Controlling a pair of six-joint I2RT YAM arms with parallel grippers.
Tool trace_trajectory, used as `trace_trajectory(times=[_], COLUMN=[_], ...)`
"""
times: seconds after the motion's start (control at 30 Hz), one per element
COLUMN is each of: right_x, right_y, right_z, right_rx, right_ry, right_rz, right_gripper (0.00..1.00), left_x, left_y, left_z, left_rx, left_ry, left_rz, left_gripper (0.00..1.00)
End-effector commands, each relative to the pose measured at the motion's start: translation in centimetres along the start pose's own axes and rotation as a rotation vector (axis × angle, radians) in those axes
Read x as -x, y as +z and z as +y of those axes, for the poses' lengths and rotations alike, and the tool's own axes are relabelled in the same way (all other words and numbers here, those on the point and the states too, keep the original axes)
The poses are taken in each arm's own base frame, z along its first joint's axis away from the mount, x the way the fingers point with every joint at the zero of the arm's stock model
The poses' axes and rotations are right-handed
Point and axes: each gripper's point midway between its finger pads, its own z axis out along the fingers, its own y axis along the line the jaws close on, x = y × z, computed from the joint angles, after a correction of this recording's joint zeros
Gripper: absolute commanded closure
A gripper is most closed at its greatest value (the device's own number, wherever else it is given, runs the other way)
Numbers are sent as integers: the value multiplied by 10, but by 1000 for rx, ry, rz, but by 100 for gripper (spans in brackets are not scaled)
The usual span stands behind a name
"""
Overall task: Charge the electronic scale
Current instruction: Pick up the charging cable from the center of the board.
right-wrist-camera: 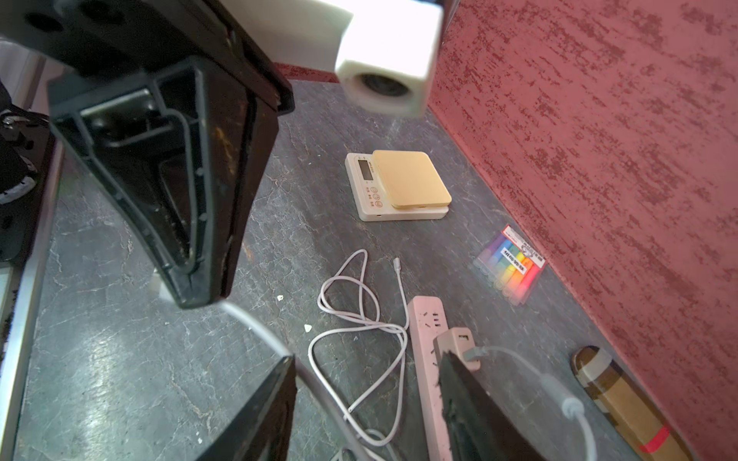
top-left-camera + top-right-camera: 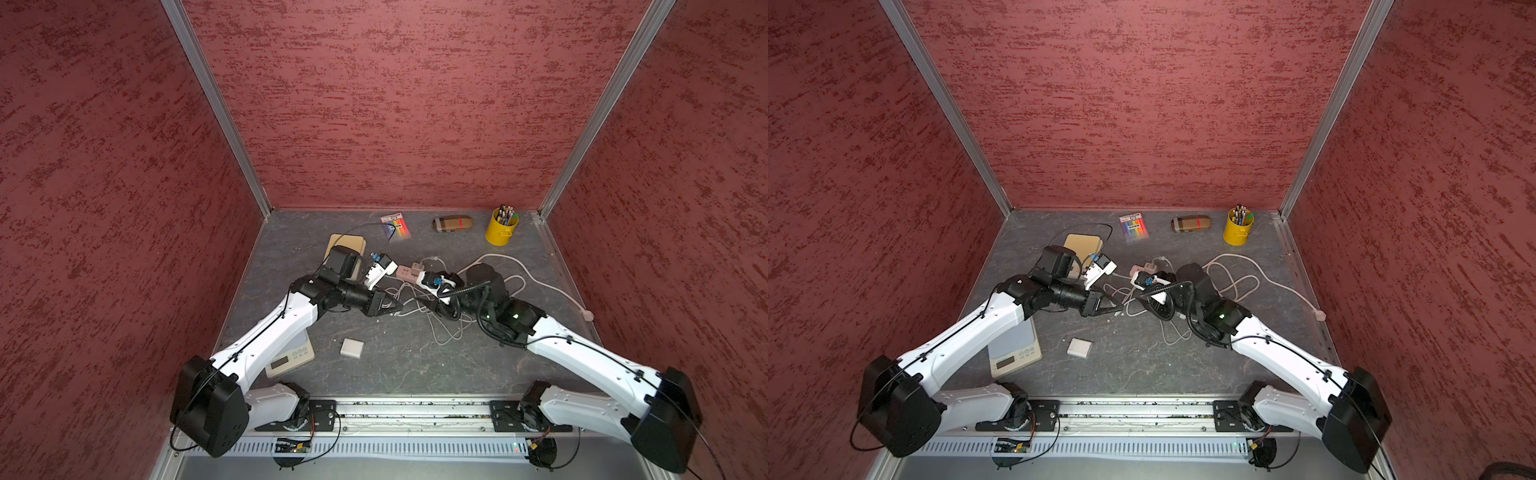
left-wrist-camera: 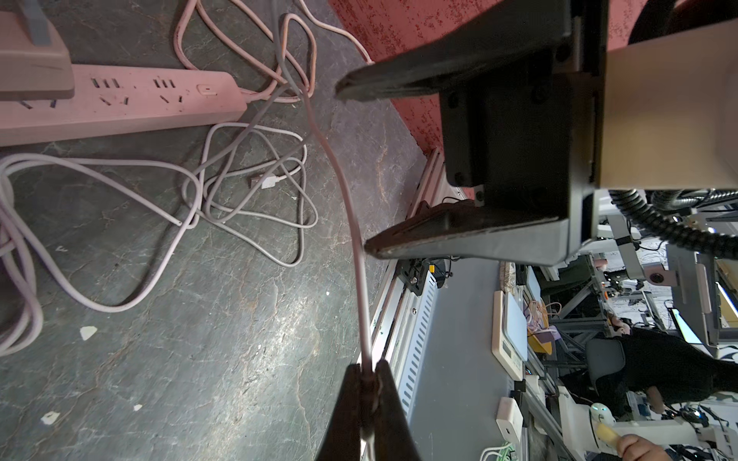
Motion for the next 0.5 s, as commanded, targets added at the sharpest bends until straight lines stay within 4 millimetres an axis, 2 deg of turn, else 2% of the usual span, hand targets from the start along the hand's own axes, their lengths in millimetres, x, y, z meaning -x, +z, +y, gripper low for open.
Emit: trace_trajectory(times=[0.0,0.23,0.47], right_x=[6,5,6], right_y=[7,24,27], right_z=[3,23,36], right_rx=[5,77,113], right_ry=[-126,-179,-200], right_rz=[36,56,56], right_gripper=[41,46,47], left_x=[5,7,8], left_y=[-5,-9,-12], left_z=[-8,-8,-6], left_rx=[-39,-46,-44], left_ry=[18,15,14], left_rz=[-6,-12,-14], left_gripper=[100,100,100])
